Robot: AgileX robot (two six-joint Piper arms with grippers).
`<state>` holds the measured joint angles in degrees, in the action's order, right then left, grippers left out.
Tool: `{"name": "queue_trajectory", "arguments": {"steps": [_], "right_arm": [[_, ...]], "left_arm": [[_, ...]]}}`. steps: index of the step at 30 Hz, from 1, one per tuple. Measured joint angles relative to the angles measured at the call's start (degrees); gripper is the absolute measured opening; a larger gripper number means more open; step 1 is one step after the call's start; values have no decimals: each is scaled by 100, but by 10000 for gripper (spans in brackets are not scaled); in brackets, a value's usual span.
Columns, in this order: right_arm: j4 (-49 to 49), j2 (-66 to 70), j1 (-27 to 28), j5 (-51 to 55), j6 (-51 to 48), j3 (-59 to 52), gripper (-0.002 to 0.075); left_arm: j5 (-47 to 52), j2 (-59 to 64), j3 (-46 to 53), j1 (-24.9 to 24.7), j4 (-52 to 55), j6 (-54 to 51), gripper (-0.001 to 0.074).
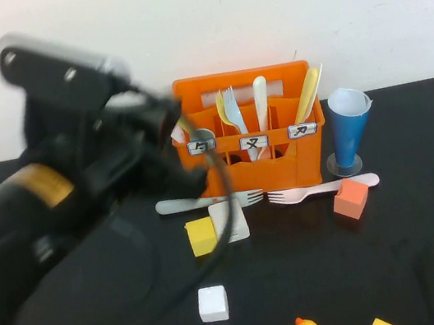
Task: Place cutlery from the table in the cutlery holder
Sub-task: Pick up the fork
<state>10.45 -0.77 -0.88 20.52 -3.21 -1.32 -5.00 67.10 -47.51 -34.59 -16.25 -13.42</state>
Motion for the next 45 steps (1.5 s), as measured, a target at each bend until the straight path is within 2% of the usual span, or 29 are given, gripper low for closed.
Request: {"name": "queue_trajectory", "arguments": {"steps": [4, 11, 18, 23, 27, 33, 40, 45], "right_arm": [[0, 0, 0, 0, 0, 0, -3], [0, 0, 0, 0, 0, 0, -3], [0, 0, 0, 0, 0, 0, -3], [0, 0, 0, 0, 8, 0, -3], [0, 0, 0, 0, 22, 0, -3], [0, 0, 0, 0, 22, 0, -3], [0, 0, 0, 0, 22, 0, -3], [0, 0, 0, 0, 22, 0, -3]], "left_arm": [[1061, -758, 206, 132, 9, -37, 0], [1925, -1806, 322, 412, 307, -86, 0], [3055, -2244, 337, 682, 438, -113, 0], [2425, -2071, 345, 682, 358, -124, 0], [2549, -1637, 124, 682, 399, -89, 0], [4455, 104, -1170, 847, 738, -77, 0], [6678, 2294, -3251, 997, 913, -1735, 0], [7412, 3520, -4403, 997, 1035, -2810, 0]]}}
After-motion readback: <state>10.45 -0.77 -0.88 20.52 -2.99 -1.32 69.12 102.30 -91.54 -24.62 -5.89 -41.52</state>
